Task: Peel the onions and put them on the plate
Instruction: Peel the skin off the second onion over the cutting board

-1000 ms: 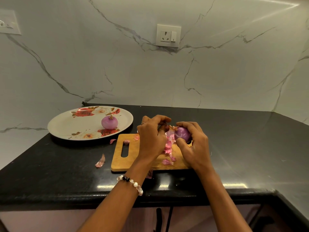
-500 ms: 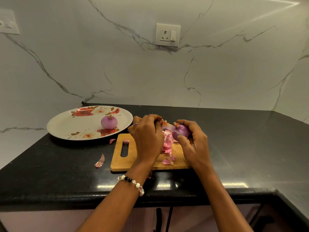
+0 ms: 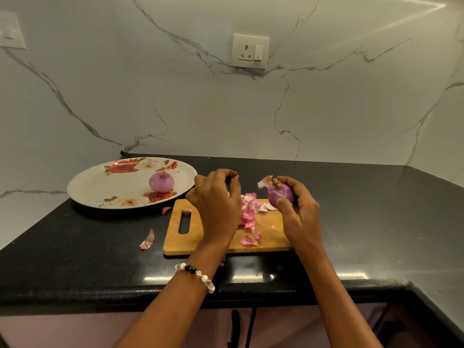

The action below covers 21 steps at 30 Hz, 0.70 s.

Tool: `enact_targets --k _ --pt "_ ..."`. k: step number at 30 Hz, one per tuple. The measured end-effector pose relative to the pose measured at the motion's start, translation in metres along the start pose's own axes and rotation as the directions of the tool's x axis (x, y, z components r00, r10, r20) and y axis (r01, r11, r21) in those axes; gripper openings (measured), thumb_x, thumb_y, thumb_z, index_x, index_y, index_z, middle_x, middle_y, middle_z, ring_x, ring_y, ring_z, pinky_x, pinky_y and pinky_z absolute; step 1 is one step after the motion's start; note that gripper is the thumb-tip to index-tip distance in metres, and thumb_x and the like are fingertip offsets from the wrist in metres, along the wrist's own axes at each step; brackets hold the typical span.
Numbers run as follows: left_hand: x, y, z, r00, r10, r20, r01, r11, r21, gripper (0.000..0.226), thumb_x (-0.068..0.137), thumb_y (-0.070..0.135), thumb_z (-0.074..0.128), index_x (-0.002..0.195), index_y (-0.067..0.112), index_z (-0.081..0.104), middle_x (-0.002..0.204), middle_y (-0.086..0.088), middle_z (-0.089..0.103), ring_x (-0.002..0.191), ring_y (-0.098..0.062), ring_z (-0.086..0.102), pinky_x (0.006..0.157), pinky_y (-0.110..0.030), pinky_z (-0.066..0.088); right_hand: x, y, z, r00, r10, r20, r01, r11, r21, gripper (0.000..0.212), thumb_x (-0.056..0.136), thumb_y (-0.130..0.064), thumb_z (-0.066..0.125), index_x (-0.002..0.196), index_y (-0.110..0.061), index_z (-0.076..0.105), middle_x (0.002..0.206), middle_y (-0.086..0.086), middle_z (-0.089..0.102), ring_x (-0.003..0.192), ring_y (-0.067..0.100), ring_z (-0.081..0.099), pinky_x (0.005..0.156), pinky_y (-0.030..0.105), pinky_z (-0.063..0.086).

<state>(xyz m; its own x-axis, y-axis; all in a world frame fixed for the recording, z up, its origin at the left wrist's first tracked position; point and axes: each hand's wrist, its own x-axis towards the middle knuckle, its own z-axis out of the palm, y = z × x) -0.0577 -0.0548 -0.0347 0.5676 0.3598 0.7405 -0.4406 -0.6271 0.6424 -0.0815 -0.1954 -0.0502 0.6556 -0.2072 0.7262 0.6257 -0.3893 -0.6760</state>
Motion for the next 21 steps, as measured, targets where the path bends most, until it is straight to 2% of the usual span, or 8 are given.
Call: enact_targets --k 4,8,11,14,18,21 --pt "0.0028 -0.0016 -0.0008 0.993 -0.102 0.052 0.102 0.995 0.005 0.017 0.093 0.031 0.056 0.100 0.023 0.070 0.098 0.003 0.068 0.101 -0.020 0.050 0.079 -0.032 0.020 0.0009 0.0045 0.0015 0.999 -0.045 0.003 0.045 0.995 -0.085 0.031 0.083 -0.026 0.059 0.114 -0.022 0.059 0.106 0.001 0.063 0.095 0.001 0.060 0.073 0.011 0.049" --pt "0.0023 -0.0003 -0.0008 0.989 -0.049 0.142 0.064 0.993 -0.103 0.032 0.088 0.047 0.055 0.099 0.022 0.072 0.103 0.002 0.068 0.103 -0.023 0.052 0.084 -0.045 0.040 0.0003 0.0056 0.0026 0.996 -0.086 0.034 0.090 0.984 -0.155 0.035 0.083 -0.021 0.061 0.117 -0.010 0.062 0.107 0.001 0.061 0.093 0.000 0.060 0.074 0.007 0.046" --pt "0.0013 0.0035 -0.0031 0.971 0.038 0.236 0.007 0.983 -0.186 0.042 0.084 0.057 0.051 0.107 0.026 0.070 0.106 0.006 0.069 0.105 -0.017 0.053 0.086 -0.045 0.040 -0.0002 0.0052 0.0032 0.989 -0.124 0.081 0.138 0.970 -0.198 0.038 0.081 -0.018 0.063 0.118 -0.006 0.062 0.109 0.001 0.060 0.094 -0.003 0.058 0.077 0.005 0.044" --pt "-0.0010 0.0058 -0.0018 0.936 0.099 0.338 -0.044 0.985 -0.167 0.035 0.082 0.047 0.060 0.111 0.029 0.069 0.106 0.009 0.069 0.106 -0.012 0.051 0.088 -0.039 0.034 -0.0011 0.0053 0.0032 0.984 -0.144 0.105 0.163 0.967 -0.195 0.036 0.082 -0.016 0.064 0.117 -0.008 0.062 0.108 -0.001 0.059 0.099 -0.007 0.056 0.078 0.005 0.044" --pt "-0.0011 0.0001 0.0018 0.950 0.076 0.304 -0.005 0.973 -0.229 0.016 0.082 0.030 0.070 0.096 0.022 0.075 0.091 0.006 0.072 0.095 -0.015 0.057 0.082 -0.052 0.046 0.0000 0.0037 0.0031 0.987 -0.122 0.101 0.136 0.979 -0.154 0.032 0.080 -0.016 0.062 0.112 -0.015 0.061 0.105 -0.004 0.060 0.098 -0.006 0.057 0.078 0.008 0.046" --pt "0.0009 -0.0002 0.0015 0.958 0.041 0.285 0.029 0.971 -0.239 0.013 0.084 0.025 0.069 0.095 0.019 0.074 0.089 0.004 0.071 0.092 -0.018 0.060 0.080 -0.050 0.050 0.0009 0.0026 0.0018 0.997 -0.056 0.058 0.061 0.995 -0.075 0.031 0.080 -0.020 0.058 0.110 -0.019 0.061 0.103 -0.010 0.063 0.096 -0.002 0.060 0.077 0.011 0.048"
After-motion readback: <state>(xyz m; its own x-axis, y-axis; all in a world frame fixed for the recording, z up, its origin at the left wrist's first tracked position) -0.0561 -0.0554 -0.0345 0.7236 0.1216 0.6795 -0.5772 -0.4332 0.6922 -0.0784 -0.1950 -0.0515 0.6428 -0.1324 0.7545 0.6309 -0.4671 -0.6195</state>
